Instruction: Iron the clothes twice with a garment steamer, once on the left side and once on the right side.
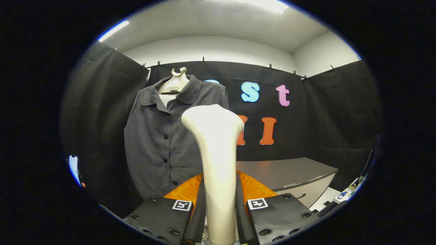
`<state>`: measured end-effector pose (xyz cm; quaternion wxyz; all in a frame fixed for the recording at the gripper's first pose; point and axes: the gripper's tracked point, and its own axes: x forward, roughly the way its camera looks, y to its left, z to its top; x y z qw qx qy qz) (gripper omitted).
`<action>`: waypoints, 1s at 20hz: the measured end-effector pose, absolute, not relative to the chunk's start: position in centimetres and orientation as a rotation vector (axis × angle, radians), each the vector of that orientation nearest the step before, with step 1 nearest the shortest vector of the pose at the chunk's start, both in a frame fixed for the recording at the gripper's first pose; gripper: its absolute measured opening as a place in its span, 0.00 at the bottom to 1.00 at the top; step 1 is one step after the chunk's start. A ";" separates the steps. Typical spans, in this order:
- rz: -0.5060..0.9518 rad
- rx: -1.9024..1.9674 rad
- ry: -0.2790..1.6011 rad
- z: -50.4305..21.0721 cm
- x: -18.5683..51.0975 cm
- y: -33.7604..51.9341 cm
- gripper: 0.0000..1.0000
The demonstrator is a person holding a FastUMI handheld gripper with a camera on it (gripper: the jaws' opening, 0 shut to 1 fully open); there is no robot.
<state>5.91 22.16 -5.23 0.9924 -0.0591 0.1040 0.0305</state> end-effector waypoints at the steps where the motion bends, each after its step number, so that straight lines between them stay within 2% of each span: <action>1: 0.059 -0.117 0.210 -5.4 6.0 22.1 0.46; 20: 0.085 -0.092 0.225 -6.7 6.7 24.4 0.46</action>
